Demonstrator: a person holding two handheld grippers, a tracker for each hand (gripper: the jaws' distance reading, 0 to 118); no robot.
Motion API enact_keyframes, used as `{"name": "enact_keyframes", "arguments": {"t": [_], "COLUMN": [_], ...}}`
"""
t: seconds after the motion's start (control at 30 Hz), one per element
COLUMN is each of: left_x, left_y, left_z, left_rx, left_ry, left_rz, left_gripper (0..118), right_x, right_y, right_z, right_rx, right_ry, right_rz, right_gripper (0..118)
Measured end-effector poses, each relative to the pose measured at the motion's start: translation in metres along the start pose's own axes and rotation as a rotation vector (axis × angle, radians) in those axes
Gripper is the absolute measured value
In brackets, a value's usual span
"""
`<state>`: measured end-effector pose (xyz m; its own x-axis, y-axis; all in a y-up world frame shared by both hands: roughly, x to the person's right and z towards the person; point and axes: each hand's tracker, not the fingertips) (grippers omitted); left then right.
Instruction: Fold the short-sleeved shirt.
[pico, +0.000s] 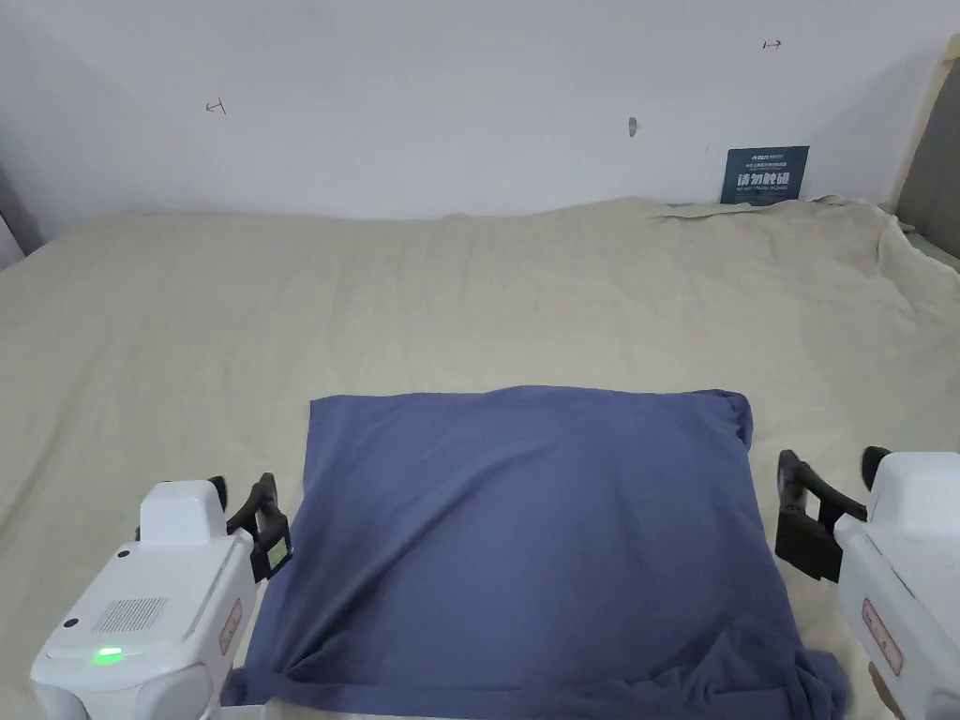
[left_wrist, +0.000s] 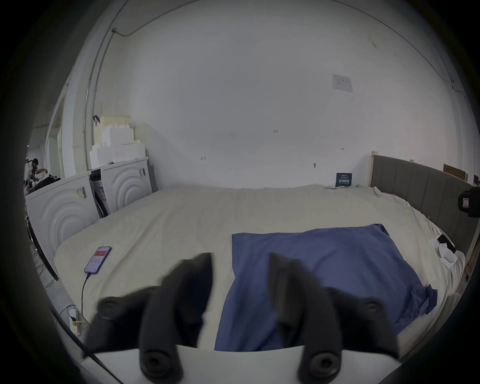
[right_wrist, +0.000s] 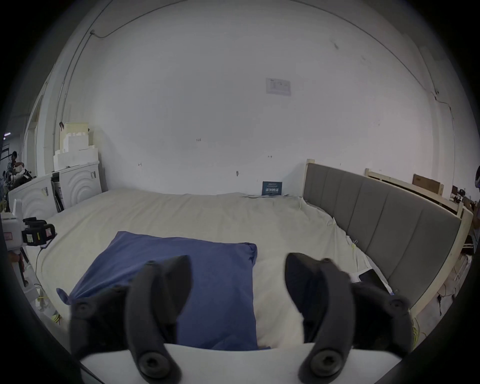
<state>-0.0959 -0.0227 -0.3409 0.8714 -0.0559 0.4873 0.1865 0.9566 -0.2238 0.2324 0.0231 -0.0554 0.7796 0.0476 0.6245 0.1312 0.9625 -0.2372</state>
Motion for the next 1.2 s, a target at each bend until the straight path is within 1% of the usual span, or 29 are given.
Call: {"name": "enact_keyframes", "arguments": {"t": [0.03, 0.07, 0.1, 0.17, 0.3, 0.43, 0.47, 0.53, 0.6, 0.63, 0.67, 0.7, 0.73, 0.77, 0.8, 0.83, 0.87, 1.0, 1.07, 1.13, 1.17, 1.2], "left_x": [0.001, 0.001, 0.0, -0.001, -0.005, -0.016, -0.02, -0.029, -0.037, -0.039, -0.044, -0.047, -0.05, -0.053, -0.054, -0.055, -0.057, -0.063, -0.064, -0.062, -0.06, -0.059], "left_y": [-0.001, -0.002, -0.002, -0.003, -0.005, -0.009, -0.012, -0.021, -0.03, -0.036, -0.042, -0.047, -0.051, -0.057, -0.061, -0.065, -0.068, -0.082, -0.089, -0.094, -0.097, -0.1], "left_z": [0.0, 0.001, 0.0, 0.001, -0.002, -0.014, -0.02, -0.023, -0.034, -0.037, -0.039, -0.041, -0.043, -0.044, -0.048, -0.05, -0.052, -0.06, -0.066, -0.071, -0.071, -0.071], "left_rx": [0.002, 0.003, -0.002, -0.014, -0.069, -0.276, -0.355, -0.387, -0.511, -0.56, -0.583, -0.594, -0.606, -0.636, -0.678, -0.698, -0.692, -0.755, -0.78, -0.812, -0.819, -0.822], "left_ry": [0.0, -0.007, -0.015, -0.05, -0.051, -0.058, -0.059, -0.042, -0.028, -0.025, -0.03, -0.019, -0.024, -0.02, -0.007, 0.001, -0.003, 0.003, 0.007, 0.008, 0.009, 0.002], "left_rz": [-0.004, -0.003, 0.001, 0.021, -0.007, 0.042, 0.062, 0.093, 0.11, 0.122, 0.144, 0.155, 0.164, 0.172, 0.167, 0.168, 0.173, 0.217, 0.241, 0.24, 0.234, 0.229], "left_gripper": [3, 0, 0, 0, 0, 0, 0, 0, 0, 2, 7, 20, 36, 55, 78, 87, 93, 94, 92, 79, 74, 74], "right_x": [0.0, 0.0, 0.0, 0.001, 0.003, 0.007, 0.008, 0.01, 0.011, 0.012, 0.013, 0.012, 0.012, 0.013, 0.013, 0.011, 0.012, 0.011, 0.011, 0.01, 0.011, 0.011], "right_y": [-0.001, -0.002, -0.003, -0.003, -0.002, -0.003, -0.003, -0.005, -0.007, -0.008, -0.01, -0.011, -0.012, -0.013, -0.014, -0.014, -0.015, -0.017, -0.019, -0.019, -0.02, -0.021], "right_z": [-0.001, 0.0, 0.002, 0.002, 0.003, 0.003, 0.003, 0.003, 0.001, 0.001, 0.0, 0.0, 0.0, -0.001, -0.001, 0.0, -0.001, 0.0, -0.001, 0.0, 0.0, 0.0], "right_rx": [0.004, 0.013, 0.021, 0.028, 0.031, 0.023, 0.021, 0.015, 0.006, 0.001, -0.006, -0.009, -0.012, -0.017, -0.021, -0.025, -0.032, -0.046, -0.051, -0.057, -0.061, -0.063], "right_ry": [-0.004, -0.011, -0.02, -0.007, -0.009, 0.004, 0.005, 0.005, 0.006, 0.007, 0.011, 0.014, 0.013, 0.014, 0.014, 0.014, 0.017, 0.016, 0.016, 0.014, 0.012, 0.012], "right_rz": [-0.003, -0.009, -0.007, -0.015, -0.009, -0.026, -0.028, -0.025, -0.023, -0.024, -0.027, -0.029, -0.028, -0.026, -0.025, -0.024, -0.025, -0.032, -0.034, -0.037, -0.038, -0.039], "right_gripper": [1, 0, 0, 0, 0, 0, 0, 0, 0, 0, 0, 0, 0, 0, 0, 0, 0, 0, 0, 0, 0, 0]}}
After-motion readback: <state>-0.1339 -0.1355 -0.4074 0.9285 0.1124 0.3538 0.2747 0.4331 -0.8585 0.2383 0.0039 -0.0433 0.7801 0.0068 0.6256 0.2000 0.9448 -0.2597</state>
